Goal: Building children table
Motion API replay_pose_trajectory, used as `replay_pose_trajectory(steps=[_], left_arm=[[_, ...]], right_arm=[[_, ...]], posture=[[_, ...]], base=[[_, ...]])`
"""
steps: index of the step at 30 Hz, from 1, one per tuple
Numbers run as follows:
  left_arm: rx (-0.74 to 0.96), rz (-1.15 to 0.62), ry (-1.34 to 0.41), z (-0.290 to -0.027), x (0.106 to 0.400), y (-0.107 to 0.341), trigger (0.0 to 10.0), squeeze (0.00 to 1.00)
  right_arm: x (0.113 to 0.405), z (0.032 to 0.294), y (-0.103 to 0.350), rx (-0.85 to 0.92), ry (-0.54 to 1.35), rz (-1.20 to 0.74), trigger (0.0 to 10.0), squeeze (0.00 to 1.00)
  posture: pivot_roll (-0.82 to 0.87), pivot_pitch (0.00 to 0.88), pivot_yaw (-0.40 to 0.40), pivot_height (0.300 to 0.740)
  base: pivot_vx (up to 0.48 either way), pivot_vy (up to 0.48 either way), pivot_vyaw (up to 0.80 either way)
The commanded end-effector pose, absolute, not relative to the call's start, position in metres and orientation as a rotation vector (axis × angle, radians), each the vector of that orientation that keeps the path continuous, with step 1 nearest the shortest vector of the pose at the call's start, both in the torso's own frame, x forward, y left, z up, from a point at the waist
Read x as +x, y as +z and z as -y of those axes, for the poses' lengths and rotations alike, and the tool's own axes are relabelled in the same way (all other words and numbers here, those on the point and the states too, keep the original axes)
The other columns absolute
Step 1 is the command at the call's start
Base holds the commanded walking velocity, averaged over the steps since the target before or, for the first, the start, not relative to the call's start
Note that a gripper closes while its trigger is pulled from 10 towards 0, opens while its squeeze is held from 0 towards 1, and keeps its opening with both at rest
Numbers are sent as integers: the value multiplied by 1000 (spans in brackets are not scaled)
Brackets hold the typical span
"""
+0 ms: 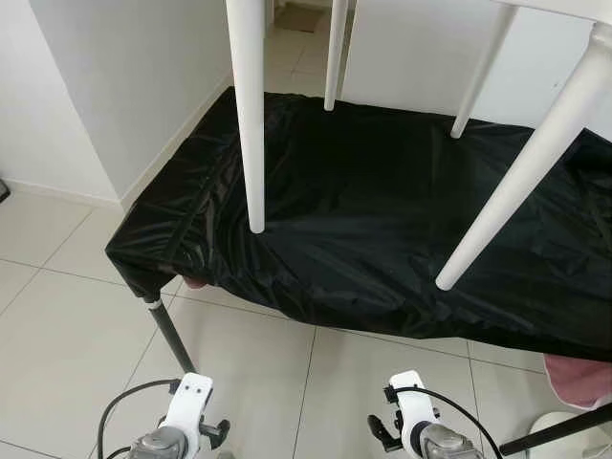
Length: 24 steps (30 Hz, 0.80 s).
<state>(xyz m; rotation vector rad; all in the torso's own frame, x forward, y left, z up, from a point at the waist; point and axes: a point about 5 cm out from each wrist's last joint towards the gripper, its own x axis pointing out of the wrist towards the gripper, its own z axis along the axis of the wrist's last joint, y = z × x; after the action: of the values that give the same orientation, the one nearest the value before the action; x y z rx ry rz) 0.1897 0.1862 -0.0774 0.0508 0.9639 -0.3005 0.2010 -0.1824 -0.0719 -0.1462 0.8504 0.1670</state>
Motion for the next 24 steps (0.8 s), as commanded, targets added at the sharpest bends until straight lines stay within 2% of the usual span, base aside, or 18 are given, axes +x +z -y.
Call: replay_pose_trajectory(steps=[1,5,12,15,18,19,24], left_arm=[[162,-990,-73,-199,185,-81,10000,0],[186,-1027,-65,-197,181,-84,10000,0],[192,-1057,-68,-194,178,-87,10000,0],[172,-1070,-76,-189,177,-88,10000,0],[172,-1070,-76,-189,177,-88,10000,0],[150,-1071,-104,-181,176,-89,10000,0],[145,-1061,-133,-176,177,-89,10000,0]], right_arm=[[198,184,-75,-132,123,-875,10000,0],[188,189,-80,-123,20,-923,10000,0],[180,189,-85,-193,8,-946,10000,0],[169,197,-89,-90,-72,-985,10000,0],[169,197,-89,-90,-72,-985,10000,0],[160,201,-92,-36,-121,-1003,10000,0],[152,197,-96,-18,-126,-1017,10000,0]], posture=[[14,0,-34,740],[11,0,-39,740],[12,0,-53,740],[3,0,-21,740],[3,0,-21,740],[-12,0,14,740],[-15,0,19,740]], base=[[0,0,0],[0,0,0],[0,0,0],[0,0,0],[0,0,0],[0,0,0],[0,0,0]])
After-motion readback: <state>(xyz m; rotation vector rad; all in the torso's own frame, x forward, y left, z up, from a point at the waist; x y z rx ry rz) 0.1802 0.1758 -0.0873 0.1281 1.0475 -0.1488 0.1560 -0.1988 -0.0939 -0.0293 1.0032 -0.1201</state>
